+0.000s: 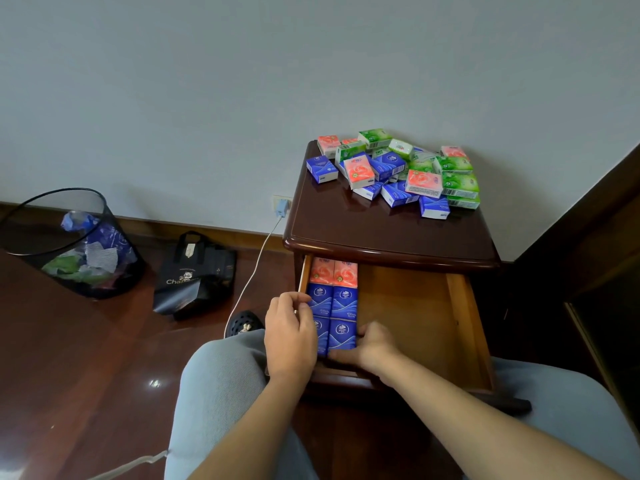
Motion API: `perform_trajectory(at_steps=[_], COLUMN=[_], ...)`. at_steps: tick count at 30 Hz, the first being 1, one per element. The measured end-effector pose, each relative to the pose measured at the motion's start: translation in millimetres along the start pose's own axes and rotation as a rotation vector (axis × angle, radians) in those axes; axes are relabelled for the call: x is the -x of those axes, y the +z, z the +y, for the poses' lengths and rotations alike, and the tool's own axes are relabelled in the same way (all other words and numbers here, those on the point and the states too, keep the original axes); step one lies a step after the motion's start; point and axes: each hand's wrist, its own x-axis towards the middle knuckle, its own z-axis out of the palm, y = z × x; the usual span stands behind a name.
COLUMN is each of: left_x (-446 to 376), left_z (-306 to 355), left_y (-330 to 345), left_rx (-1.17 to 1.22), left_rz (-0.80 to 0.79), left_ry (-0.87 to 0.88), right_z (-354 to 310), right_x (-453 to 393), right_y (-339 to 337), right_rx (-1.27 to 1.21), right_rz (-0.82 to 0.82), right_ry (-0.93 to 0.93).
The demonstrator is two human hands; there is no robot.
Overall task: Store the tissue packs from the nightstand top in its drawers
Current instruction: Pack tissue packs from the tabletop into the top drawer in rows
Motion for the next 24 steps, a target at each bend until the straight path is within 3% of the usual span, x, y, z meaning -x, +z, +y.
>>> perform_trajectory(at_steps=[4,9,19,24], left_x=[-1.4,-1.7,-0.6,-5.2], left_z=[-2.3,-4.3,1.7,7.8], left_y=[1.2,2.3,2.1,5.3], left_rx=[-0.023,-0.025,-0.059,-0.225], left_rz=[-0.018,-0.026,-0.021,-0.059], left_ry=[-0.008,-0.019,0.016,0.087], right_z=[-9.9,-21.7,-21.4,-30.6], right_x=[3.5,7.5,6.3,9.9], right_y=[3.2,4.6,4.5,-15.3], right_rx=[0.157,0.309,0.396,0.498], right_rz=[0.042,0.108,0.128,0.159], right_ry=[-0.048,0.027,-0.036,-0.038])
